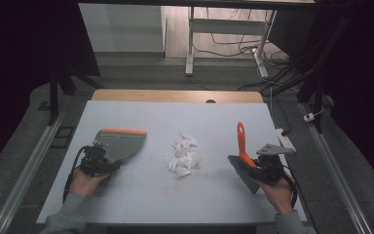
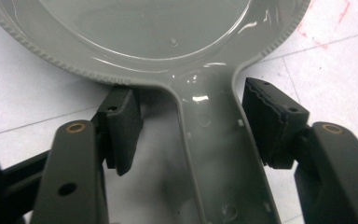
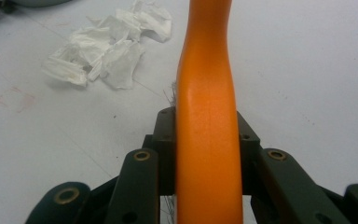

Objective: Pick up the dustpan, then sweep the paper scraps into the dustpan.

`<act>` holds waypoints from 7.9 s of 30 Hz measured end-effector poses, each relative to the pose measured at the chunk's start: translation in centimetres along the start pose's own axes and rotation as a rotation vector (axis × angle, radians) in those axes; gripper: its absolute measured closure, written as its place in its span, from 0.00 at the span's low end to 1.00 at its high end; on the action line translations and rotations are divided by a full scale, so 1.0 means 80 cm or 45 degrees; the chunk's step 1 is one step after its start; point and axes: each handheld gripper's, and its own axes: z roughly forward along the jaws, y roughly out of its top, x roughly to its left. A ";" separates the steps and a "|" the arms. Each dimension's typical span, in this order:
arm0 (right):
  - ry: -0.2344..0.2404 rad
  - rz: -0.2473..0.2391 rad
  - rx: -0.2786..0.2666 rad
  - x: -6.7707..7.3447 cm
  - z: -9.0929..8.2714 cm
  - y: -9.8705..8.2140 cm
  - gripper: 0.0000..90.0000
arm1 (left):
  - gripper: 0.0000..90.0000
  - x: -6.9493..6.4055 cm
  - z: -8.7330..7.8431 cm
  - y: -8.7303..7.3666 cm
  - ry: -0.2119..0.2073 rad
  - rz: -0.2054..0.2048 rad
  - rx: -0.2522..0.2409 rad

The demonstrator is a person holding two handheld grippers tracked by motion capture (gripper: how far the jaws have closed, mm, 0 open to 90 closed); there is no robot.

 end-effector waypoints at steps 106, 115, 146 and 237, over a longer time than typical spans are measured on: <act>-0.024 0.000 -0.092 -0.003 -0.011 0.001 0.78 | 0.69 0.005 -0.086 -0.061 -0.341 0.448 -0.216; -0.022 0.003 -0.107 -0.002 -0.012 0.003 0.78 | 0.69 -0.013 -0.074 -0.064 -0.370 0.539 -0.144; -0.004 0.004 -0.161 0.004 -0.008 0.017 0.78 | 0.68 -0.042 -0.044 -0.067 -0.393 0.676 -0.016; 0.078 -0.079 0.211 0.067 0.251 0.155 0.79 | 0.68 -0.044 -0.035 -0.063 -0.453 0.737 0.048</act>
